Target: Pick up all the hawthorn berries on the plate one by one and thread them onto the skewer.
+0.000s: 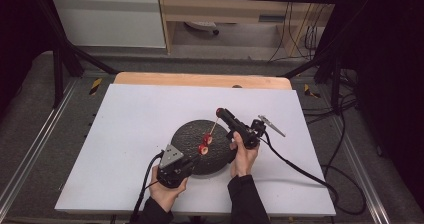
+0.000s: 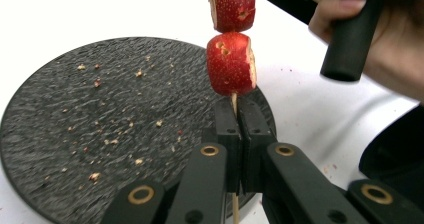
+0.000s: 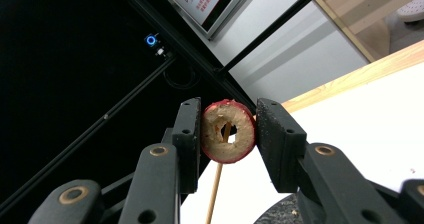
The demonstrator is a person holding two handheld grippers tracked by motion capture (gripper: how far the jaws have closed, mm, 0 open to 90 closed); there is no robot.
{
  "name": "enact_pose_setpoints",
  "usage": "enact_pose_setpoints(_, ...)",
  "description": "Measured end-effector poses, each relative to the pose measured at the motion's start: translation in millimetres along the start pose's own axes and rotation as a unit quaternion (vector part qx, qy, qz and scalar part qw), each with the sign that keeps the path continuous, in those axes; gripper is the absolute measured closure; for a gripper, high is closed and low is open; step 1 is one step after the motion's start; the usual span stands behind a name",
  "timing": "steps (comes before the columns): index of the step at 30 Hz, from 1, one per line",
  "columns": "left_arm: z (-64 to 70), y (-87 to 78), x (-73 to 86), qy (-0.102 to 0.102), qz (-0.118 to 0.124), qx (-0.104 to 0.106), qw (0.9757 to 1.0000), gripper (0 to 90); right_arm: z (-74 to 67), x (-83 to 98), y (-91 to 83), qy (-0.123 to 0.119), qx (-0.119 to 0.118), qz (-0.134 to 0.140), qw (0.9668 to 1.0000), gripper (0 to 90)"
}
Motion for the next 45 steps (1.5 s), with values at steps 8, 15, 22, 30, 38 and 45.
enact_pose_setpoints(8,-0.1,5.3,-8.6,-0.003,0.008,-0.003,1.0000,88.6,-3.4,4.6,-1.6,0.004,-0.004,-0.009,0.9999,64.1)
enact_pose_setpoints(15,-0.1,10.8,-15.0,-0.005,0.008,0.005,0.9999,88.6,-5.4,7.1,-3.3,-0.001,-0.003,-0.019,0.9998,64.0)
enact_pose_setpoints(22,-1.9,14.0,-18.8,-0.002,0.008,0.008,0.9999,88.6,-6.8,12.7,-4.5,-0.005,-0.005,-0.030,0.9995,64.0)
enact_pose_setpoints(30,-2.6,15.8,-19.9,-0.004,0.006,0.016,0.9998,88.6,-8.0,15.7,-5.7,-0.011,-0.002,-0.040,0.9991,63.8)
enact_pose_setpoints(38,-7.4,11.6,-18.8,0.000,0.006,0.022,0.9997,88.6,-10.3,8.5,-8.7,-0.031,0.005,-0.064,0.9975,55.6)
enact_pose_setpoints(45,-18.6,5.3,-15.7,0.012,-0.005,0.026,0.9996,88.6,-9.5,-2.2,-17.6,-0.075,0.030,-0.136,0.9874,33.5)
Point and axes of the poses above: each handheld gripper's, and its own axes: y roughly forward along the jaws, x roughly out of its underside, z roughly to its right, the point moved 4 cm from there along y, roughly forward along the jaws, and after that the axes turned 14 degrees about -x, right-handed, at the moved point
